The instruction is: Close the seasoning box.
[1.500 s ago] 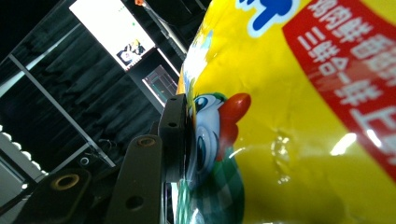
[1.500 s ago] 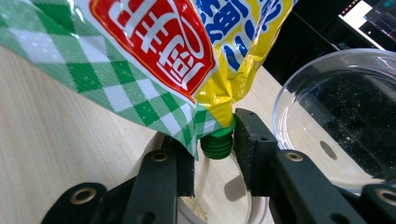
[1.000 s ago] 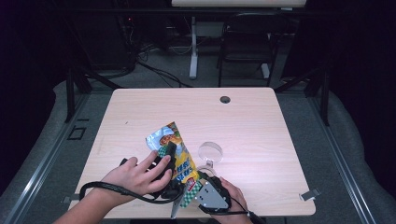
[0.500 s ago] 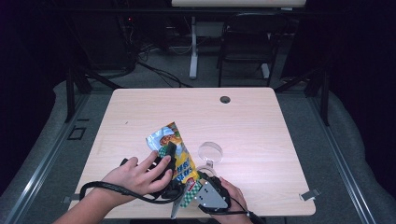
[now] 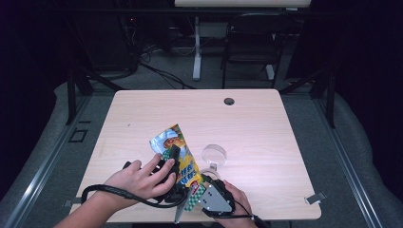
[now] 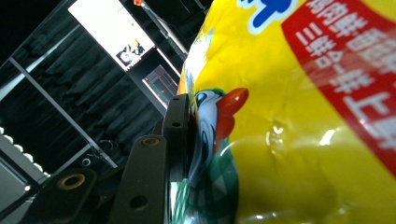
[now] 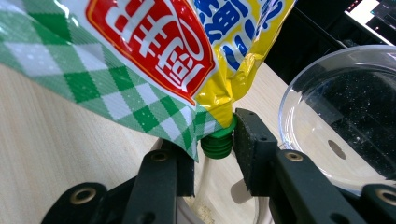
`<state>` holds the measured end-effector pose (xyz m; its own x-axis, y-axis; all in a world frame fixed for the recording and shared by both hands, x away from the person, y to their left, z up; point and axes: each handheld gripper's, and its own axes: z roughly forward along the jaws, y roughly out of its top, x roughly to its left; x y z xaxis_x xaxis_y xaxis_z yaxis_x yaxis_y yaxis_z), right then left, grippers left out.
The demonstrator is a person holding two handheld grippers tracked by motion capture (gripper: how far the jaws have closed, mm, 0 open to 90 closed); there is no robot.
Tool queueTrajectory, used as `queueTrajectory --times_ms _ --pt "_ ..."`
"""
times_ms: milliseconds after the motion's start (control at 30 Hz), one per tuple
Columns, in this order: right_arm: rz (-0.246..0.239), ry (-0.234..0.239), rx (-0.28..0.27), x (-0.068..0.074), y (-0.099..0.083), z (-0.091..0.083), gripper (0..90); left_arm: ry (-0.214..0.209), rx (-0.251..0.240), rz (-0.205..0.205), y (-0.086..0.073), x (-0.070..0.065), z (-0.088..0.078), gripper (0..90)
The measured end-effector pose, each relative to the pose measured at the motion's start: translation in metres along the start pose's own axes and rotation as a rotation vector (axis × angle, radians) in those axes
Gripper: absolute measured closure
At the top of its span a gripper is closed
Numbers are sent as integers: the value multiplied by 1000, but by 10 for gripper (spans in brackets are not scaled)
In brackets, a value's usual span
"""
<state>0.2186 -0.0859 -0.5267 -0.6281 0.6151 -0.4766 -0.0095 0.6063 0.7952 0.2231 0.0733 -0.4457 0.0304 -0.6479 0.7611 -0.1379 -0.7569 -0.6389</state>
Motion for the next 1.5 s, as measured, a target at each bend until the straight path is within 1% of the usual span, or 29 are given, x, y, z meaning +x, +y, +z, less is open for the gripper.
queueTrajectory --times_ms 367,400,567,633,833,867,933,967,1000,1067,1167,1233,1300,1333,1400,1467,1500 --pt "1 -2 0 -1 0 -1 699 4 -10 1 0 1 0 678" --pt "2 -3 -1 -1 0 -1 699 8 -28 -17 0 0 1 678" --pt "3 -3 -3 -1 0 -1 699 11 -25 -9 0 1 0 678" --pt "4 -3 -4 -1 0 -1 699 9 -7 16 0 3 -1 678" --pt "7 -4 -5 -1 0 -1 699 13 -7 20 1 3 -1 678" --pt "7 -4 -5 -1 0 -1 699 19 -23 6 1 3 -1 678" --pt "7 -3 -5 0 0 -1 699 21 -22 9 1 3 -1 678" --pt "9 -3 -4 0 0 -1 699 22 -15 18 1 3 -1 678" --pt "9 -2 -4 0 0 -1 699 22 -19 11 1 3 -1 678" --pt "9 -3 -3 -1 1 -1 699 19 2 37 2 5 -2 678" --pt "11 -2 -7 0 0 -1 698 17 5 36 2 5 -2 678" --pt "12 -2 -6 0 1 -1 699 20 16 46 3 6 -3 678" --pt "13 -1 -7 0 0 -1 699 17 11 43 3 6 -3 678" --pt "13 -1 -6 0 0 -1 699 22 18 47 3 6 -4 678" --pt "14 -1 -7 0 0 -1 699 23 12 44 4 6 -4 677" --pt "16 -2 -7 0 0 -1 698 30 22 53 4 7 -5 677" --pt "16 -3 -7 0 0 -1 698 28 13 49 4 6 -5 676"
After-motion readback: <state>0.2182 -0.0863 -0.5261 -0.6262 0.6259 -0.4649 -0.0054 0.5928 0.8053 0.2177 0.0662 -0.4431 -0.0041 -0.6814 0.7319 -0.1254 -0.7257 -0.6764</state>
